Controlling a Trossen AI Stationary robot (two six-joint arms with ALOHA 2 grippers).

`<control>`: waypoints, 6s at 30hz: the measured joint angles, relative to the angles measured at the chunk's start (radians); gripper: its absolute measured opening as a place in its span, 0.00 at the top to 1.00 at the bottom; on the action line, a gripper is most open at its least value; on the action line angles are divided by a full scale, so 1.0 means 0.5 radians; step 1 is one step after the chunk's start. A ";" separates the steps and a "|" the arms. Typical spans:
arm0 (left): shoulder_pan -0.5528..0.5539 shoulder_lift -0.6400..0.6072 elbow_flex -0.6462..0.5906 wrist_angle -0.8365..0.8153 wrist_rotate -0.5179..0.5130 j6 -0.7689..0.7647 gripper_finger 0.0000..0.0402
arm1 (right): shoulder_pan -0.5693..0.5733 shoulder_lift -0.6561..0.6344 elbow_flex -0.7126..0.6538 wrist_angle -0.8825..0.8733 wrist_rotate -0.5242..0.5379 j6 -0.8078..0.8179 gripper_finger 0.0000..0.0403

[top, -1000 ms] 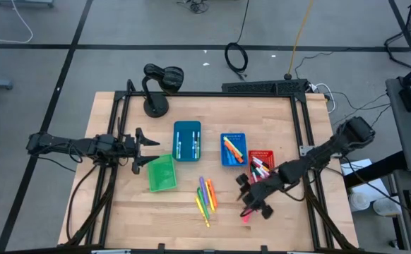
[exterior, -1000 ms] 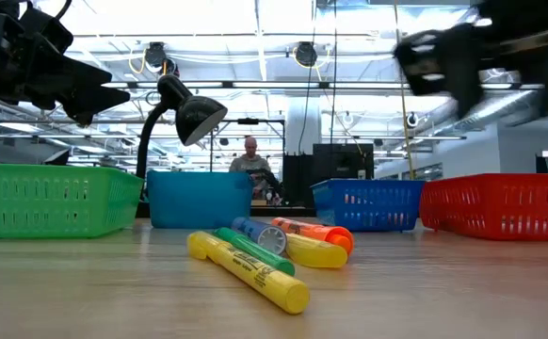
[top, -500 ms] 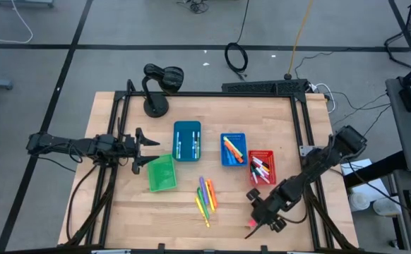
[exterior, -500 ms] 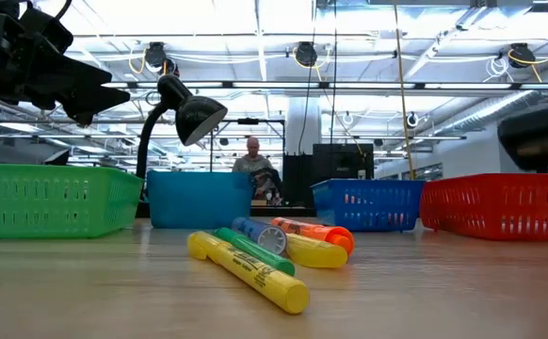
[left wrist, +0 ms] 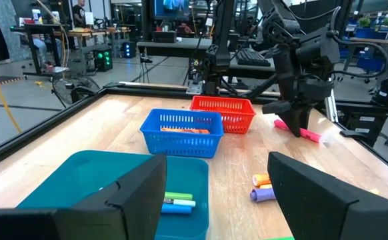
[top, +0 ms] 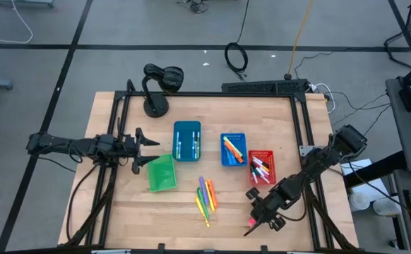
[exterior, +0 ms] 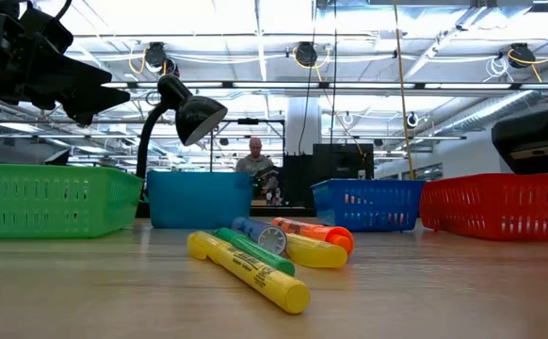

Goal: Pick & Place Markers
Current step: Put the pink highlighter pen into the blue bin, then put the orange highlighter pen into the blue bin

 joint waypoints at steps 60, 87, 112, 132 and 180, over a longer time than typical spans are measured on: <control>0.000 0.000 0.000 0.000 0.000 0.000 0.34 | -1.053 -0.229 -0.074 1.436 0.319 -0.023 0.88; 0.000 -0.001 0.000 0.000 -0.001 0.000 0.34 | -1.164 -0.565 -0.563 1.387 1.430 0.738 0.86; 0.000 0.000 0.000 0.000 0.000 0.000 0.34 | -1.063 -0.388 -0.605 1.637 1.481 0.881 0.86; 0.000 -0.001 0.000 0.000 0.000 0.000 0.34 | -1.067 -0.387 -0.605 1.658 1.472 0.839 0.76; 0.000 0.000 0.000 0.000 -0.001 0.000 0.34 | -0.930 -0.387 -0.604 1.867 -0.078 -0.207 0.77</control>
